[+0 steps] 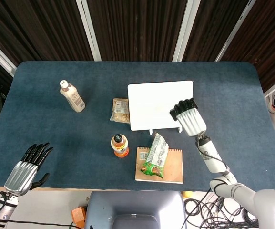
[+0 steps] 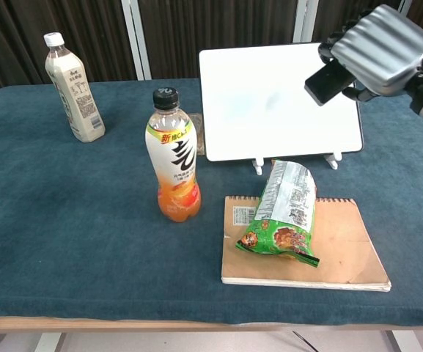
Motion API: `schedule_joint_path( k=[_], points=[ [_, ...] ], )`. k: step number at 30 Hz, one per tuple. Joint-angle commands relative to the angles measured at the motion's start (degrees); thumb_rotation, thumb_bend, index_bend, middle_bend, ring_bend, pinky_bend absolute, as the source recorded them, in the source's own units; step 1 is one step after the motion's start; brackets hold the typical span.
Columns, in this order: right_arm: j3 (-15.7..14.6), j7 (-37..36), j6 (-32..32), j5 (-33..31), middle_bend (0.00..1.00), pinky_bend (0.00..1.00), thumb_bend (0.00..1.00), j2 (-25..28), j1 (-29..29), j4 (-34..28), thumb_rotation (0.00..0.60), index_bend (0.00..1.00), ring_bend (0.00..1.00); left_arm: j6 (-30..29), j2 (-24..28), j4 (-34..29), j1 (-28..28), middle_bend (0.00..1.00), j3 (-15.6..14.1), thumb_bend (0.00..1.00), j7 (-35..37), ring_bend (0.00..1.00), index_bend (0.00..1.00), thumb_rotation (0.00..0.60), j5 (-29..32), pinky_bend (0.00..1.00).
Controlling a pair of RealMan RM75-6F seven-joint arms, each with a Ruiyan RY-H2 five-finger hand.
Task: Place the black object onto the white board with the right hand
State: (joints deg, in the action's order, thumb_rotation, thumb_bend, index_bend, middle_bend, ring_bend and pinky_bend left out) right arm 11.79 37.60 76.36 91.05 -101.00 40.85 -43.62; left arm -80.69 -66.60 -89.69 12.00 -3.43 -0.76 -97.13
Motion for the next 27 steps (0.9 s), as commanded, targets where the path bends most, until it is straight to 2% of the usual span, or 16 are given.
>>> schedule_joint_path(
  k=[1,6,12,18,27],
  points=[
    [0.7,3.4,-0.6,1.5,0.58,0.38,0.24,-5.7,4.9,9.8,0.600,0.88,0.50,0.1,0.0,0.0,0.0,0.00,0.0,0.34,0.1,0.00,0.00,0.600,0.0,0.06],
    [0.7,-1.6,-1.7,0.0,0.58,0.38,0.24,-10.7,6.5,18.0,0.600,0.88,0.50,0.6,0.0,0.1,0.3,0.00,-0.1,0.33,0.2,0.00,0.00,0.600,0.2,0.06],
    [0.8,-6.5,-2.6,-1.8,0.58,0.38,0.24,-14.5,7.5,24.4,0.600,0.88,0.50,1.6,-0.2,-0.1,0.6,0.00,-0.2,0.33,-0.5,0.00,0.00,0.600,0.7,0.06],
    [1.1,-7.4,-4.3,-3.8,0.58,0.37,0.24,-16.2,8.0,27.8,0.600,0.84,0.50,2.5,-0.4,-0.3,0.7,0.00,-0.2,0.34,-2.2,0.00,0.00,0.600,1.5,0.06],
    [0.7,-7.2,-6.1,-5.7,0.58,0.36,0.24,-16.7,7.8,29.7,0.600,0.79,0.50,3.1,-0.8,-0.8,0.7,0.00,-0.7,0.34,-3.8,0.00,0.00,0.600,1.5,0.06]
  ],
)
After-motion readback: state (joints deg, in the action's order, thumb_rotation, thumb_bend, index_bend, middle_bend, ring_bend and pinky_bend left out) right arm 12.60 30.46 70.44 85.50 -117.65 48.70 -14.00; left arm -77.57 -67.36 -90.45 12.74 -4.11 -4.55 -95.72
